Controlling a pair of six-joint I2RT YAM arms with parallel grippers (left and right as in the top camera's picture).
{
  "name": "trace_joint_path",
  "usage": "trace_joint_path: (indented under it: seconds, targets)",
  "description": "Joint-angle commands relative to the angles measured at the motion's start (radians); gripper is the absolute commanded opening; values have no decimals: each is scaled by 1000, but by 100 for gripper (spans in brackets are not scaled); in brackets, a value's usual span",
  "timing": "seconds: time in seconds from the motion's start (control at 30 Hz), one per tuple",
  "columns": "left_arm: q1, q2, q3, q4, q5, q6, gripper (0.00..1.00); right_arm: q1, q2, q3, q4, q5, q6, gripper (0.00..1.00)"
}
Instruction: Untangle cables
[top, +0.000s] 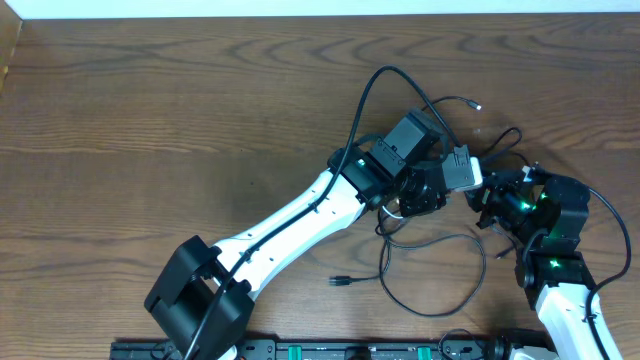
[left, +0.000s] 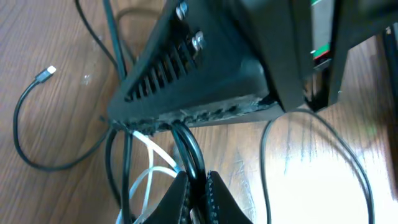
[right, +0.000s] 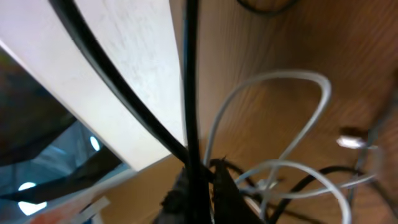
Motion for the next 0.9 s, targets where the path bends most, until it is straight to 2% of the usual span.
trace_joint_path:
  seconds: [0.0,0.13,0.3,0.47,0.57,0.87]
  targets:
    - [-3,3,-2,3,69,32,7,3,-4,8,5,-28,-26,1]
    - [-2,3,-2,10,51,32,7,3,-4,8,4,-39,-38,1]
    - [-2,3,-2,26,-87,-12,8,3,-5,8,-60,-54,-104,1]
    - [-2,3,-2,106,-325,-187,8,3,-5,8,-118,-75,-163,1]
    - [-1,3,-2,142,-418,-264,7,3,-5,8,-118,-84,-170,1]
    - [-2,3,-2,85,-437,-277,8,-4,-5,8,-111,-76,-177,1]
